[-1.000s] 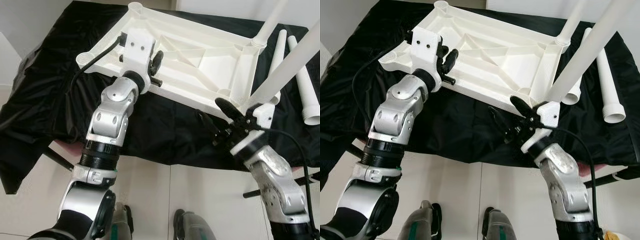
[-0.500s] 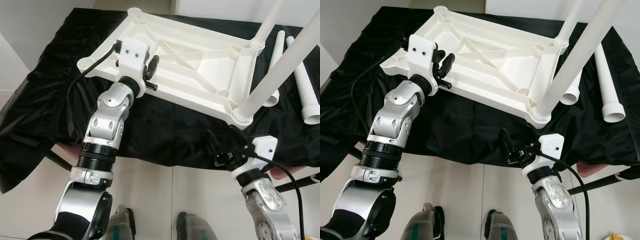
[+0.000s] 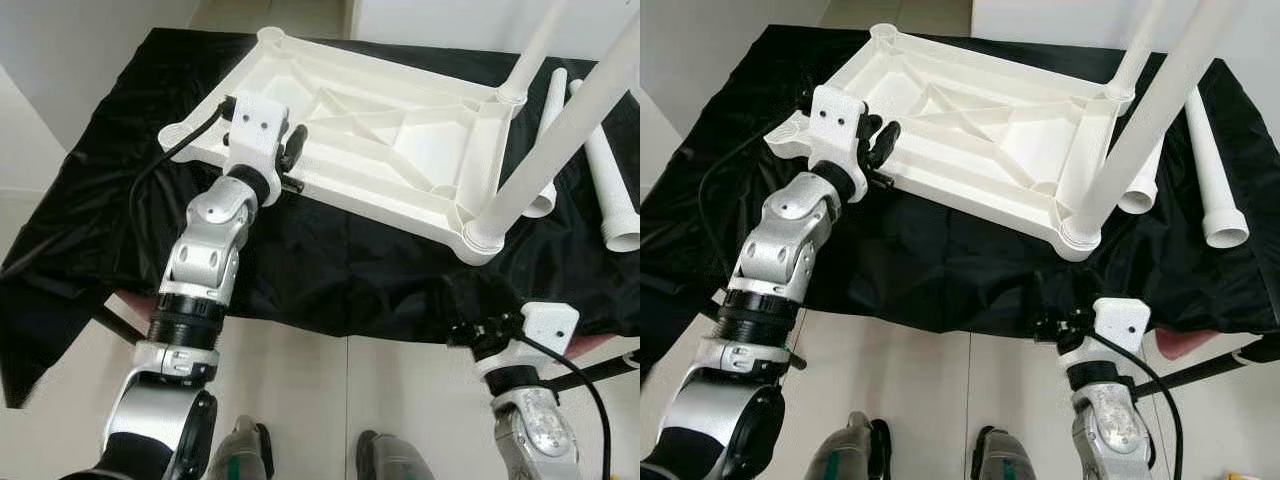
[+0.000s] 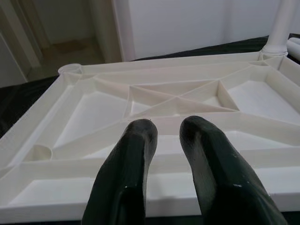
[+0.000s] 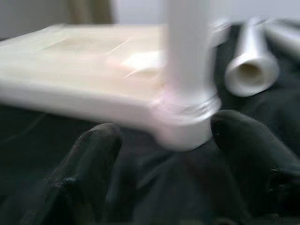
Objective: Building children table
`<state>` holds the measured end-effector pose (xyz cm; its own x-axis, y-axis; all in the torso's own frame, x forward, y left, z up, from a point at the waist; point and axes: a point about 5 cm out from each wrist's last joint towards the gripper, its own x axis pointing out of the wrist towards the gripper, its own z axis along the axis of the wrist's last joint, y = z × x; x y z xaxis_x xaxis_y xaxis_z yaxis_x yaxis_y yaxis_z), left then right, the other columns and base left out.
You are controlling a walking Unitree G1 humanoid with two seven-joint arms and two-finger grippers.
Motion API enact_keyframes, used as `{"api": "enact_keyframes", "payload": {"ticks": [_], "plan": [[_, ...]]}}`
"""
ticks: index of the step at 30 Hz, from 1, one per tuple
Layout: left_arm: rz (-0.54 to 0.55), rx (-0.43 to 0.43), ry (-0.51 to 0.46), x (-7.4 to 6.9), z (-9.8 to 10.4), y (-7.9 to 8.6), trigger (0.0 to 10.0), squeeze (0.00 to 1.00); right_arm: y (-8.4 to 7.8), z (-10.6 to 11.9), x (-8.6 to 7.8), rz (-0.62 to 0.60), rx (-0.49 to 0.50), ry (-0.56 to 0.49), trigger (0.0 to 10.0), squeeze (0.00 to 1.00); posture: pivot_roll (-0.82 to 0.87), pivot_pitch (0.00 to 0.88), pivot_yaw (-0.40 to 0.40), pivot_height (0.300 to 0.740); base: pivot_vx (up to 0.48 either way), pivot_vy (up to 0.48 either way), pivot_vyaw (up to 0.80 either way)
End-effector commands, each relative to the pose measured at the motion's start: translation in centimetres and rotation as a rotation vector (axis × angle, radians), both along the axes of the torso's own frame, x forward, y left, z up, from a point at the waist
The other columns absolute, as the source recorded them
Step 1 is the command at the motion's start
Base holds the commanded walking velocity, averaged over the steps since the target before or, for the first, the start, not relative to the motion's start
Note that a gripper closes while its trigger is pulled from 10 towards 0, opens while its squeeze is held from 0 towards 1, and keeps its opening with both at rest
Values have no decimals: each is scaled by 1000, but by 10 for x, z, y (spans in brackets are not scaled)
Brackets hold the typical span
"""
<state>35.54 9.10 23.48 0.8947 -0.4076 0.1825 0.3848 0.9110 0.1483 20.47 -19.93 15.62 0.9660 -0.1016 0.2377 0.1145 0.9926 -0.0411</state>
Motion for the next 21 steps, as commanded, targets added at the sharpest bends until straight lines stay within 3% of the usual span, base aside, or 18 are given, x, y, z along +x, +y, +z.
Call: {"api": "enact_keyframes", "payload": {"ticks": [1,5,6,14,15,16,17,21], "plan": [[68,-23,5,-1,-2,3,10000,0,-5,-1,1,-34,1,0,0,0,-55,105,35,740,0,0,0],[57,-20,6,-5,-6,-2,10000,0,-10,3,13,-45,22,-18,0,0,-41,100,26,740,0,0,0],[54,-22,9,-9,-8,-5,10000,0,-11,7,28,-53,23,-35,10000,0,-25,97,14,740,0,0,0],[43,-17,5,-14,-10,-9,10000,0,-9,9,45,-54,57,-48,10000,0,-4,94,1,740,0,0,0],[41,-1,-3,-15,-10,-9,10000,0,-8,9,48,-50,72,-46,1608,0,7,93,-9,740,0,0,0],[41,-1,-3,-15,-10,-9,10000,0,-8,9,48,-50,72,-46,1608,0,7,93,-9,740,0,0,0],[40,8,-6,-16,-10,-10,10000,0,-7,9,52,-50,85,-42,10000,0,12,95,-13,740,0,0,0],[41,17,-6,-16,-11,-9,10000,0,-6,9,56,-47,93,-39,10000,0,15,94,-14,740,0,0,0]]}}
